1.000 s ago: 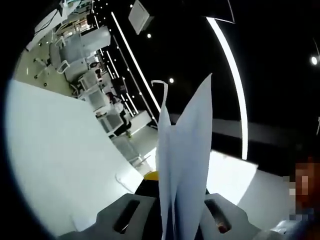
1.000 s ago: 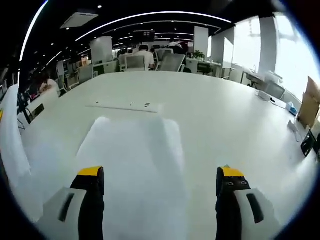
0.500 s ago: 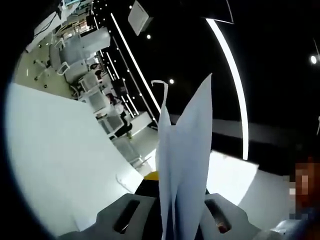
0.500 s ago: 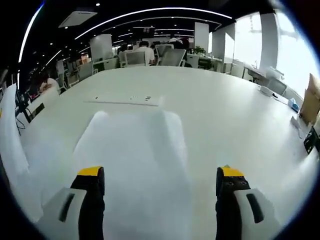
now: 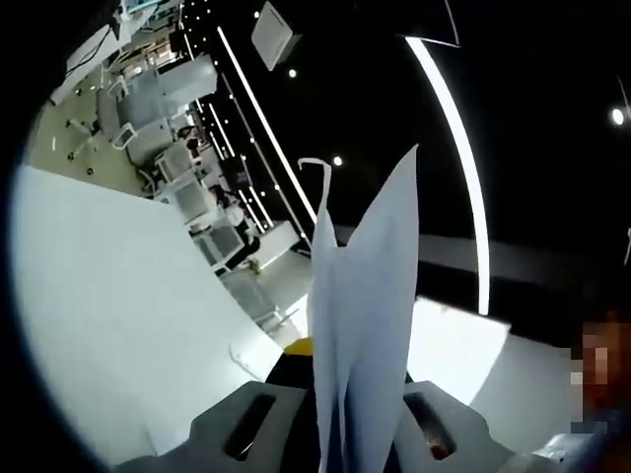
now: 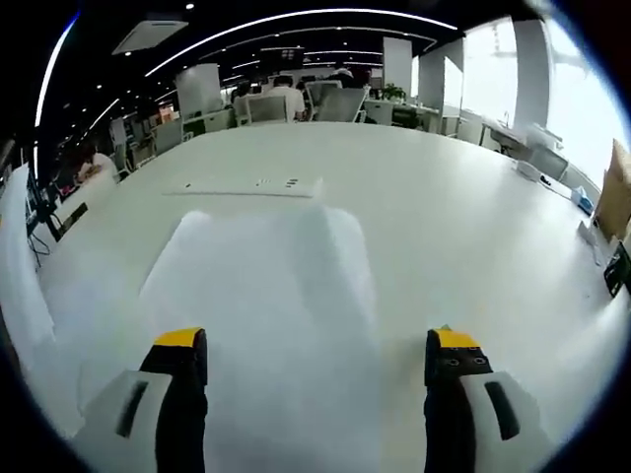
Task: Organize the stack of printing papers by aligning and flattening the scattered papers on the table
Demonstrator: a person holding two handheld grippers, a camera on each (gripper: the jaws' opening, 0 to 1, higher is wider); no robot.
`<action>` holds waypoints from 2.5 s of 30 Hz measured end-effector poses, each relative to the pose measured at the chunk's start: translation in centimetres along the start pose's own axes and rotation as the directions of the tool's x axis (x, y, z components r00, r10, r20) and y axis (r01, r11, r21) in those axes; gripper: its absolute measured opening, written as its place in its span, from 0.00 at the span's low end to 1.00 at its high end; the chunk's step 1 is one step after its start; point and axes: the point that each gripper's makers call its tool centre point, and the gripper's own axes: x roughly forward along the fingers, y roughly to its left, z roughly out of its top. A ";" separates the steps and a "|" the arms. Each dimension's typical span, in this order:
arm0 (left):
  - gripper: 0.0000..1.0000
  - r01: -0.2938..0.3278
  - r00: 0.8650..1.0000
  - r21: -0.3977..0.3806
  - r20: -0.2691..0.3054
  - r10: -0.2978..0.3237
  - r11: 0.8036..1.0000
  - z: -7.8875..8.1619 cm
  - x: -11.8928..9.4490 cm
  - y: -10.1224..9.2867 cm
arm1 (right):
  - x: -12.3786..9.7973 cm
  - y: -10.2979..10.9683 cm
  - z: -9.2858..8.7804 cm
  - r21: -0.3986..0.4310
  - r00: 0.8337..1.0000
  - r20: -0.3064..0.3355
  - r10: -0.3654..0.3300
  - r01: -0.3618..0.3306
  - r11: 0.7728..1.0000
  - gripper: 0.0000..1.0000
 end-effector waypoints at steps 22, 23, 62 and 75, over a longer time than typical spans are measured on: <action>0.06 0.006 1.000 0.002 0.001 -0.006 1.000 0.3 0.2 -0.1 | 1.7 -0.1 1.1 -0.069 0.999 0.046 -0.009 0.012 0.998 0.84; 0.06 0.007 1.000 0.002 0.000 -0.007 1.000 0.3 0.2 -0.1 | 1.8 0.2 1.0 -0.073 0.999 0.045 -0.002 0.005 0.997 0.84; 0.06 0.009 1.000 0.004 -0.006 -0.009 1.000 0.0 0.2 -0.5 | 1.4 2.0 1.5 -0.098 0.990 0.125 0.063 -0.051 0.994 0.64; 0.06 0.012 1.000 0.009 -0.006 -0.012 1.000 -0.2 0.2 -0.9 | 1.1 2.3 1.4 -0.111 0.989 0.128 0.079 -0.065 0.992 0.55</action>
